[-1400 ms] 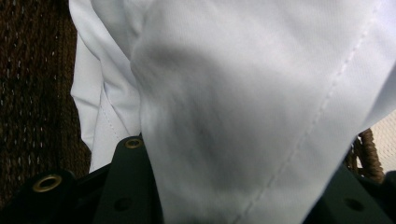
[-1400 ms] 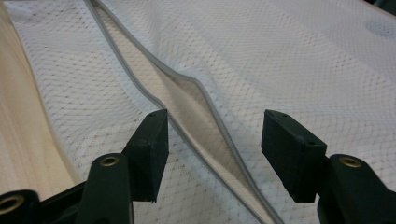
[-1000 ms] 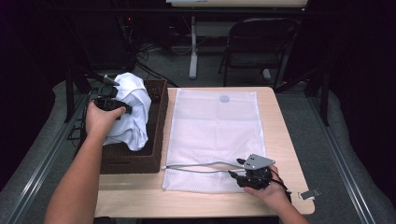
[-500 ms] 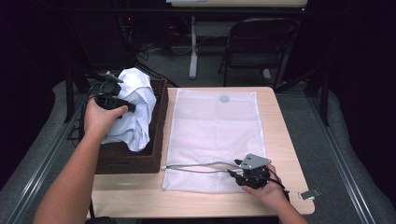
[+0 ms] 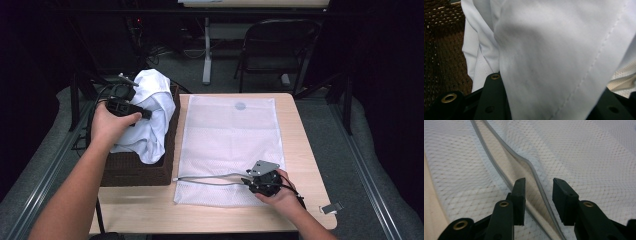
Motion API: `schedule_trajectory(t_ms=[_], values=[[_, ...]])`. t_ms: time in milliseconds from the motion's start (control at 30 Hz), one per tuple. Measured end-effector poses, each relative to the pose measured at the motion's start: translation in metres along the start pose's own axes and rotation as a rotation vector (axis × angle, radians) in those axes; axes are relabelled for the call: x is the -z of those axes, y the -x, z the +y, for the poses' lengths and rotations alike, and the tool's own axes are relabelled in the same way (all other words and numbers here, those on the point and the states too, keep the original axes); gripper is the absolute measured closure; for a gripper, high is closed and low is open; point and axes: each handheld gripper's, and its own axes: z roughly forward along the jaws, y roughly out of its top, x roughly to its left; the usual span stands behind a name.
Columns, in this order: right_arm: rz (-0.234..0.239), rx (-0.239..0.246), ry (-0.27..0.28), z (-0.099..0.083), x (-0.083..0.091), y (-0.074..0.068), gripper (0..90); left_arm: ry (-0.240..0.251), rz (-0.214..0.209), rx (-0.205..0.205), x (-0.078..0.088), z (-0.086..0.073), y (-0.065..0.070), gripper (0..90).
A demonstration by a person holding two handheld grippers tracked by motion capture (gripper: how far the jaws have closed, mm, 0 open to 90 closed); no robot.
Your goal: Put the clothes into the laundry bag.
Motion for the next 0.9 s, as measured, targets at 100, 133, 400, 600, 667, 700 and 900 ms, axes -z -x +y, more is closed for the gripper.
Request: schedule_trajectory(t_ms=[100, 133, 400, 600, 667, 700, 900], values=[[0.001, 0.008, -0.010, 0.004, -0.007, 0.002, 64.2, 0.003, -0.015, -0.002, 0.002, 0.000, 0.003, 58.6], [0.002, 0.014, -0.013, 0.005, -0.009, 0.003, 64.2, 0.003, -0.015, -0.002, 0.002, 0.000, 0.003, 58.6], [0.004, 0.024, -0.027, 0.008, -0.018, 0.005, 63.8, 0.002, -0.032, -0.016, 0.004, 0.000, 0.009, 58.6], [0.019, 0.030, -0.046, 0.009, -0.024, 0.004, 65.6, 0.003, -0.041, -0.033, 0.006, 0.000, 0.013, 58.6], [0.005, 0.042, -0.048, 0.010, -0.025, 0.005, 69.0, 0.006, -0.042, -0.039, 0.007, 0.001, 0.015, 58.6], [0.000, 0.045, -0.048, 0.010, -0.026, 0.005, 70.8, 0.006, -0.044, -0.042, 0.007, 0.001, 0.016, 58.5], [0.006, 0.040, -0.042, 0.012, -0.026, 0.007, 81.4, 0.011, -0.061, -0.061, 0.009, 0.001, 0.024, 58.6]])
